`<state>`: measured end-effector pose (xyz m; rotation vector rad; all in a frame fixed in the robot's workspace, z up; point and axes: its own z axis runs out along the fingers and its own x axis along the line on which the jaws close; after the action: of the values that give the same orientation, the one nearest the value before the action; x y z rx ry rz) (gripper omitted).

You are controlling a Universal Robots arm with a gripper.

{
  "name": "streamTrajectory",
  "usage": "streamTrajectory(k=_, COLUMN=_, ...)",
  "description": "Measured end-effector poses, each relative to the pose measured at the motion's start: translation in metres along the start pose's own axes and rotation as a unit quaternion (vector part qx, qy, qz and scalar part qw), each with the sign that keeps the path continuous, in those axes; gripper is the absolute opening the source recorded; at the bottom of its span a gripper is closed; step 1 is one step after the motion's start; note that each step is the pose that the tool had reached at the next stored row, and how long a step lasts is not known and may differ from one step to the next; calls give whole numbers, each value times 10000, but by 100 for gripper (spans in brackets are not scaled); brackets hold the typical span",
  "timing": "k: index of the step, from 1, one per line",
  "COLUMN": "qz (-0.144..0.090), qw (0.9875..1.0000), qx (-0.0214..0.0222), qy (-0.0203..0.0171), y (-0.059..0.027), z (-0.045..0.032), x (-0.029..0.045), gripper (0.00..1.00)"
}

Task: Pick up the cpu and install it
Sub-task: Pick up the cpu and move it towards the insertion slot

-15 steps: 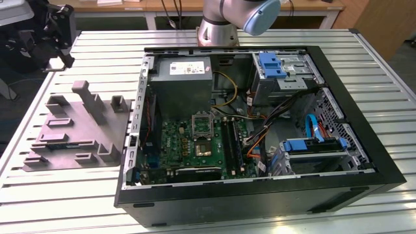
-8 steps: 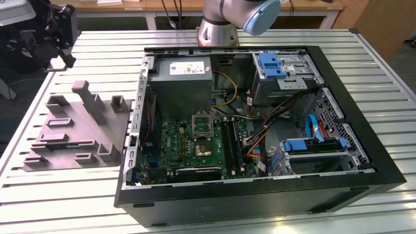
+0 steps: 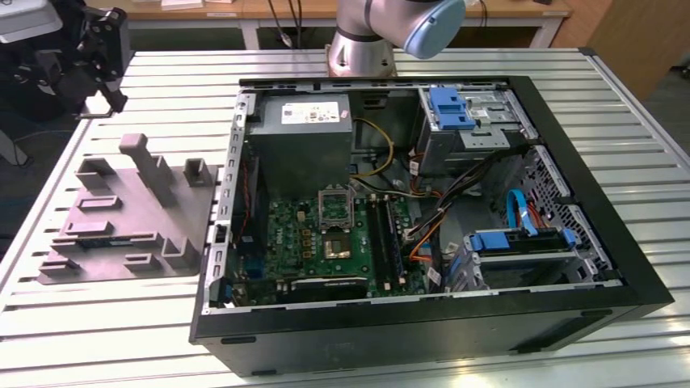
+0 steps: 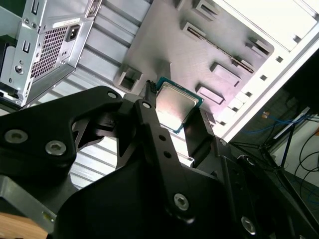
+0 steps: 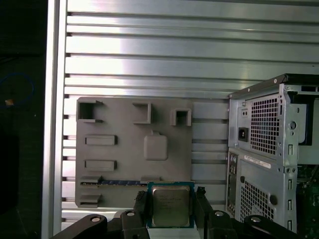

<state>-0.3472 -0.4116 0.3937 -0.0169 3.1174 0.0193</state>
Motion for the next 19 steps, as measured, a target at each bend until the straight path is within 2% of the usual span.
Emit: streamTrajectory(k=19, qz=0, qw=10000, qx=0, qy=0, y=-1, z=1, x=-52, gripper=47)
